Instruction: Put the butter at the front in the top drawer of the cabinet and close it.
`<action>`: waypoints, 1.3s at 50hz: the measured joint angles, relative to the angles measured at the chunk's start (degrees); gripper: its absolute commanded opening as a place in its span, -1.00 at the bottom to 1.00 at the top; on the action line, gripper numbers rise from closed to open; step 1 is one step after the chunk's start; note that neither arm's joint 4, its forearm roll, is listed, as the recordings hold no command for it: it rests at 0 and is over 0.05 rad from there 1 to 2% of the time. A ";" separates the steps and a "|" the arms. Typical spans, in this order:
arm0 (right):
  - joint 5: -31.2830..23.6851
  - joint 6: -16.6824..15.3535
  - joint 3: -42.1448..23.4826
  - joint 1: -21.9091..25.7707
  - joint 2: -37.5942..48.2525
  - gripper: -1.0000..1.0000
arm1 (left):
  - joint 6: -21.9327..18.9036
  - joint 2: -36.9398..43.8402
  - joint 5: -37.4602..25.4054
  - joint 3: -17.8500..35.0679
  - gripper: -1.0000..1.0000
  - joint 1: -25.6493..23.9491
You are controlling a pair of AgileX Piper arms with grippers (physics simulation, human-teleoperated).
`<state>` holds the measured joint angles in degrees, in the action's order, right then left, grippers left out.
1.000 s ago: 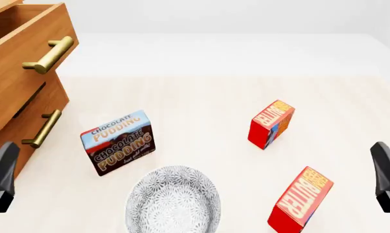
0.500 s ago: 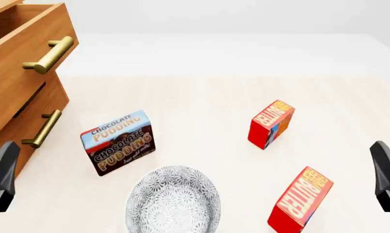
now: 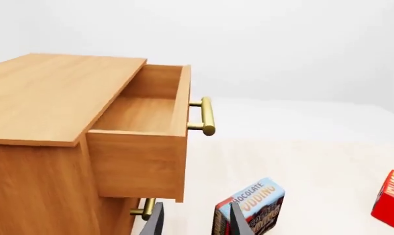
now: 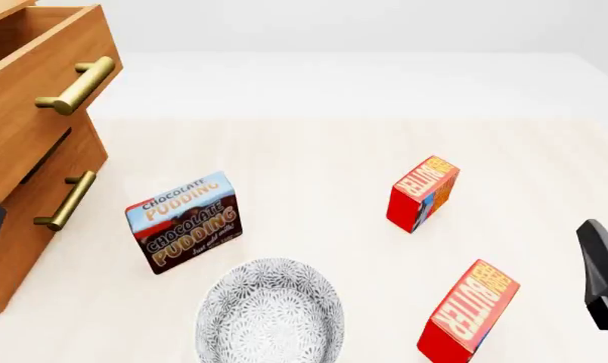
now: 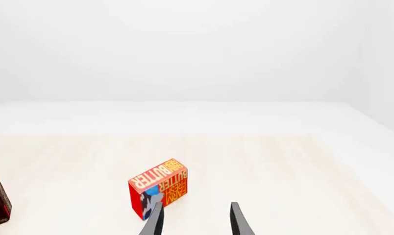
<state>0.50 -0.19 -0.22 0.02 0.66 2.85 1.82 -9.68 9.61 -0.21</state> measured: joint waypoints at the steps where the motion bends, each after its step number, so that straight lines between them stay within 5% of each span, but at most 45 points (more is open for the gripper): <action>1: 0.00 0.00 0.00 0.00 0.00 1.00 | 0.18 0.07 -0.84 0.76 1.00 -0.14; 29: 0.01 0.00 0.00 0.00 0.01 1.00 | 1.18 7.88 -27.35 27.89 1.00 -0.28; 65: 0.01 -0.01 0.00 0.00 0.01 1.00 | 1.67 27.62 -45.64 52.11 1.00 -1.26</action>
<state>0.51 -0.20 -0.22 0.01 0.67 4.52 29.44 -55.33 61.72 -1.48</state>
